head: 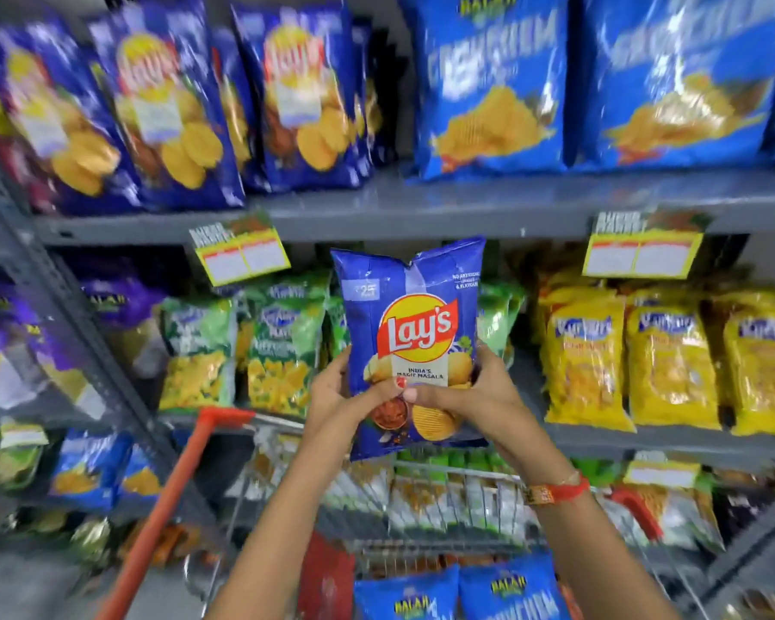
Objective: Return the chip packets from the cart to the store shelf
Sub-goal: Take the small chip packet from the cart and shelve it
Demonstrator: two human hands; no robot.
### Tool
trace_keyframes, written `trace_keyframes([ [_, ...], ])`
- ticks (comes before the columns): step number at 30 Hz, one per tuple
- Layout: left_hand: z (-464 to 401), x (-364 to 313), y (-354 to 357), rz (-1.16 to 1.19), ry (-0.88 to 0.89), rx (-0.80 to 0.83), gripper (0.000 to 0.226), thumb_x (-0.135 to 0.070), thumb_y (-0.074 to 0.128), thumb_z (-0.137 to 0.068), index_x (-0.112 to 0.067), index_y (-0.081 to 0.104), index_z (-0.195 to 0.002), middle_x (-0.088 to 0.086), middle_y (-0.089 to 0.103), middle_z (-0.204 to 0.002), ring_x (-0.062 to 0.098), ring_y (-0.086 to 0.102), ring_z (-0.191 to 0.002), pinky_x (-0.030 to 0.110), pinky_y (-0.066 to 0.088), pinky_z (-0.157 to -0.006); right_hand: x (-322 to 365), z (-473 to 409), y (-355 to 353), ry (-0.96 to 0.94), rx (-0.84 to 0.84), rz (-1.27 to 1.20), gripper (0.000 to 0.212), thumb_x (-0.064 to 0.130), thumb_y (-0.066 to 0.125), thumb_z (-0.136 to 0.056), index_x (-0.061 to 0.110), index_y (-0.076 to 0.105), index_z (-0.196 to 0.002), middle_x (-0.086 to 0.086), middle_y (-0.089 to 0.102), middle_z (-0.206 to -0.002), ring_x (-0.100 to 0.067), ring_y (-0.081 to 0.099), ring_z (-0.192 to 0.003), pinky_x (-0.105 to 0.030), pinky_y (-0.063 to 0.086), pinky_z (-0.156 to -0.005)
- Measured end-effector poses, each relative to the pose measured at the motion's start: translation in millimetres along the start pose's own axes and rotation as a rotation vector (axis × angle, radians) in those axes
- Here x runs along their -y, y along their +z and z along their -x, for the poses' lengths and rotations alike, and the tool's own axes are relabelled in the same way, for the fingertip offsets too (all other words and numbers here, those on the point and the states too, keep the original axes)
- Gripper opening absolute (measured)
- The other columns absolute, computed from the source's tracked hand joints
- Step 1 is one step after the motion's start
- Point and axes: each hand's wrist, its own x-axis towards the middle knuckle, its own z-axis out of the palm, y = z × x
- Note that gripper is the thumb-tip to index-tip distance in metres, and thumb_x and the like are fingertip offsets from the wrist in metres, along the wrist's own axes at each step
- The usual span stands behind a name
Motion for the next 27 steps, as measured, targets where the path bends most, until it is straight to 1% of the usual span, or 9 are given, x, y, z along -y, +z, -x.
trace_keyframes([
  [4, -33.6, -53.7, -6.4, 0.014, 0.136, 0.011, 0.036, 0.003, 0.074, -0.063, -0.018, 0.064, -0.091, -0.012, 0.076, -0.073, 0.005, 0.07, -0.071, 0.017, 0.055, -0.06, 58.9, -26.0, 7.5, -0.116, 0.001, -0.008, 0.059, 0.004, 0.086, -0.056, 0.014, 0.06, -0.109, -0.005, 0.076, -0.098, -0.016, 0.073, -0.088, -0.031, 0.06, -0.078],
  [8, -67.4, -96.2, -14.9, -0.001, 0.247, -0.019, 0.042, -0.004, 0.075, -0.065, -0.007, 0.064, -0.105, -0.001, 0.076, -0.089, 0.018, 0.07, -0.086, 0.026, 0.058, -0.072, 108.5, -54.6, 19.5, -0.211, 0.025, -0.019, 0.052, 0.002, 0.082, -0.062, 0.009, 0.06, -0.109, -0.007, 0.074, -0.098, -0.017, 0.072, -0.088, -0.03, 0.06, -0.078],
  [11, -92.5, -125.9, -21.4, -0.029, 0.318, -0.065, 0.028, 0.0, 0.069, -0.073, -0.014, 0.066, -0.098, -0.008, 0.075, -0.085, 0.014, 0.069, -0.084, 0.028, 0.058, -0.075, 134.3, -81.6, 30.9, -0.276, 0.015, -0.035, 0.06, 0.004, 0.083, -0.061, 0.007, 0.058, -0.115, -0.009, 0.073, -0.103, -0.018, 0.071, -0.091, -0.029, 0.061, -0.076],
  [13, -108.2, -143.6, -25.0, -0.047, 0.355, -0.092, 0.029, -0.001, 0.068, -0.074, -0.018, 0.064, -0.097, -0.009, 0.074, -0.085, 0.013, 0.069, -0.083, 0.03, 0.058, -0.078, 150.4, -102.4, 38.9, -0.31, -0.018, -0.033, 0.075, 0.013, 0.088, -0.056, 0.008, 0.053, -0.122, -0.011, 0.069, -0.114, -0.021, 0.068, -0.1, -0.034, 0.059, -0.083],
  [16, -131.4, -160.7, -30.4, -0.056, 0.375, -0.134, 0.036, -0.005, 0.07, -0.074, -0.008, 0.061, -0.108, 0.012, 0.071, -0.102, 0.029, 0.066, -0.096, 0.046, 0.054, -0.089, 169.4, -128.9, 49.7, -0.362, -0.07, 0.002, 0.084, 0.025, 0.09, -0.049, 0.01, 0.053, -0.122, -0.011, 0.068, -0.118, -0.022, 0.067, -0.104, -0.041, 0.057, -0.089],
  [18, -145.1, -168.2, -32.8, -0.071, 0.379, -0.151, 0.044, -0.013, 0.074, -0.07, -0.008, 0.061, -0.111, 0.018, 0.068, -0.112, 0.033, 0.065, -0.103, 0.053, 0.051, -0.093, 176.2, -143.9, 55.7, -0.38, -0.091, 0.019, 0.081, 0.024, 0.09, -0.049, 0.01, 0.054, -0.121, -0.011, 0.068, -0.116, -0.022, 0.066, -0.103, -0.043, 0.057, -0.089],
  [22, -169.3, -172.6, -35.8, -0.106, 0.366, -0.182, 0.053, -0.009, 0.072, -0.073, -0.01, 0.053, -0.123, 0.014, 0.065, -0.119, 0.027, 0.063, -0.108, 0.05, 0.05, -0.095, 179.6, -166.1, 64.8, -0.386, -0.135, 0.013, 0.058, 0.014, 0.087, -0.057, 0.012, 0.057, -0.106, -0.009, 0.068, -0.107, -0.023, 0.066, -0.097, -0.042, 0.055, -0.089],
  [24, -178.9, -169.6, -37.0, -0.121, 0.354, -0.177, 0.054, -0.008, 0.071, -0.074, -0.01, 0.051, -0.124, 0.014, 0.065, -0.12, 0.027, 0.063, -0.108, 0.049, 0.05, -0.095, 177.2, -175.2, 67.8, -0.389, -0.148, 0.031, 0.061, 0.016, 0.087, -0.056, 0.014, 0.057, -0.109, -0.008, 0.067, -0.108, -0.023, 0.064, -0.098, -0.042, 0.054, -0.091],
  [27, -190.0, -160.6, -37.7, -0.158, 0.326, -0.208, 0.053, -0.007, 0.071, -0.074, -0.008, 0.051, -0.124, 0.015, 0.064, -0.121, 0.03, 0.062, -0.109, 0.05, 0.051, -0.095, 169.2, -188.6, 68.1, -0.389, -0.159, 0.087, 0.074, 0.02, 0.087, -0.057, 0.013, 0.052, -0.122, -0.009, 0.063, -0.121, -0.022, 0.06, -0.108, -0.041, 0.051, -0.096],
])
